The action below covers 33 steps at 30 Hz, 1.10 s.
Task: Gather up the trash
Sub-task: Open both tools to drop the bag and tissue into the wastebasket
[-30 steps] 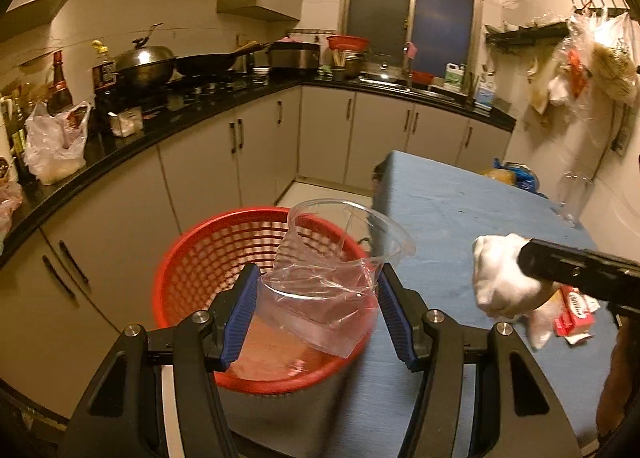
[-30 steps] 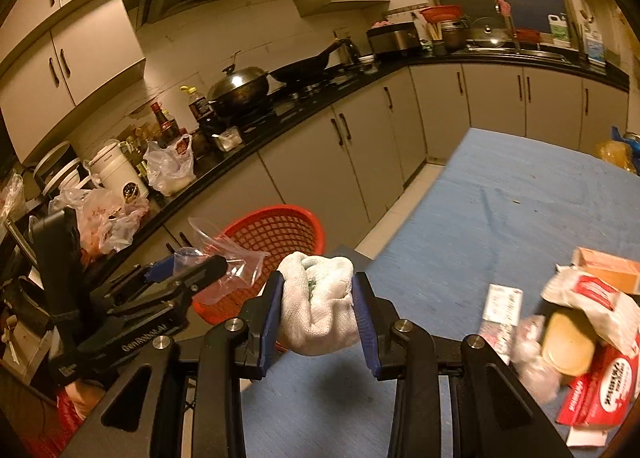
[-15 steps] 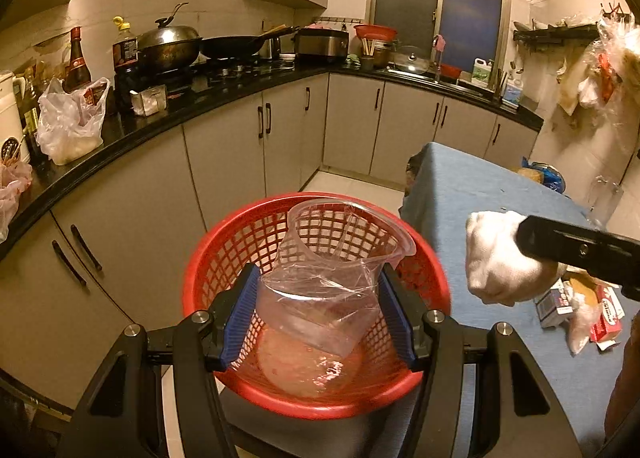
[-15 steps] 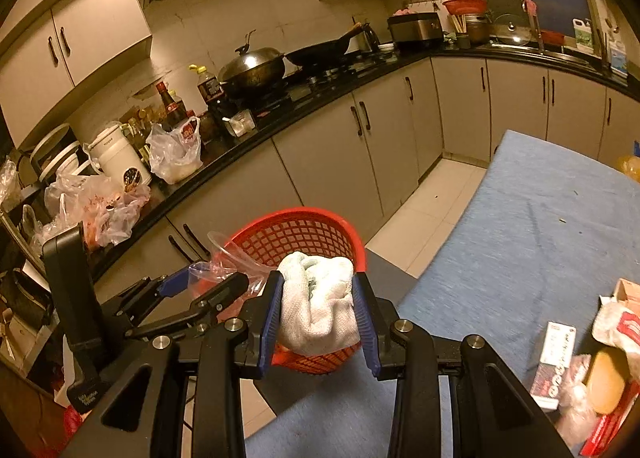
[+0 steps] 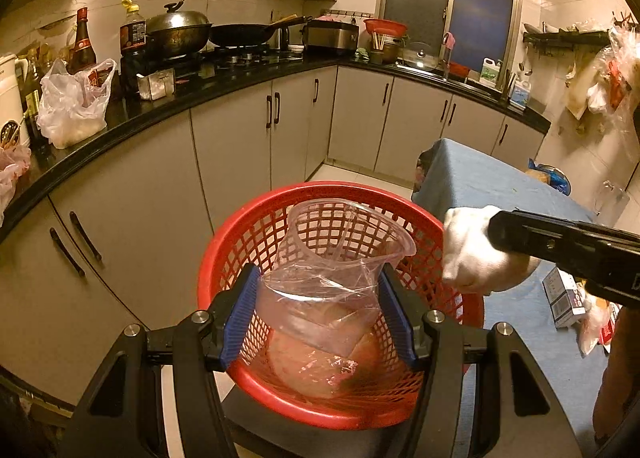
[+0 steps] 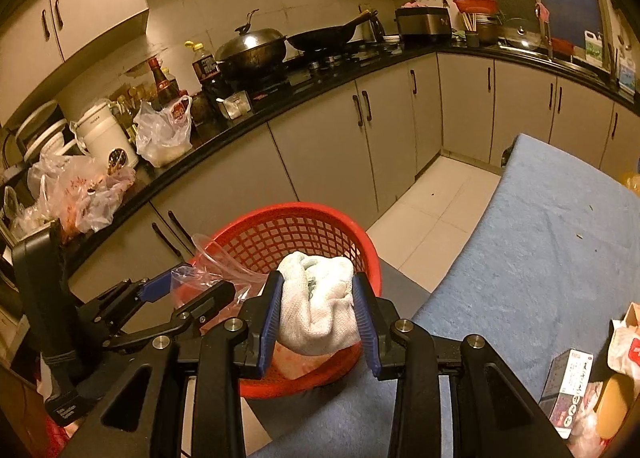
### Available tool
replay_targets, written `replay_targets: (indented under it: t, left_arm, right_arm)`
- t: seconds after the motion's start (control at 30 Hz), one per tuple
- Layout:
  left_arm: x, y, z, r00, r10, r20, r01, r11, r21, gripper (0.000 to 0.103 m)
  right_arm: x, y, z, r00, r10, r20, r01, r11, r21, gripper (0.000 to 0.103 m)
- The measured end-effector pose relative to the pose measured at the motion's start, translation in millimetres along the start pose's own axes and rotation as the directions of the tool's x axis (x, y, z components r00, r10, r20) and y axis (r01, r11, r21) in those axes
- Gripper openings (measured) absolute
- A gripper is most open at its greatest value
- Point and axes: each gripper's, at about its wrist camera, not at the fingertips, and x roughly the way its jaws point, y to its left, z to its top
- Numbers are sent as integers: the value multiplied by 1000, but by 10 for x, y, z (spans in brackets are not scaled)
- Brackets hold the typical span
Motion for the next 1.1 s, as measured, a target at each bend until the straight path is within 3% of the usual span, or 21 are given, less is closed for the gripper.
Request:
replay_targets:
  t: [0.3, 0.5, 0.8, 0.97, 1.1]
  left_arm:
    - [22, 15, -12, 1000, -1, -9, 1, 1000, -10, 59]
    - [56, 23, -5, 1000, -10, -20, 10, 1000, -16, 59]
    - [14, -24, -6, 1000, -12, -18, 12, 1000, -19, 65]
    - [-72, -66, -10, 1000, -10, -5, 10, 1000, -27, 65]
    - [-170, -113, -15, 1000, -11, 9, 12, 1000, -23, 66]
  right_arm:
    - [97, 63, 36, 1000, -7, -6, 7, 1000, -16, 43]
    - [62, 31, 54, 1000, -1, 6, 1, 1000, 1, 57]
    - [-63, 2, 55, 1000, -2, 26, 2, 1000, 14, 58]
    - [-199, -26, 16, 998, -53, 44, 52, 999, 10, 64]
    - [-360, -24, -46, 991, -110, 76, 111, 994, -13, 75]
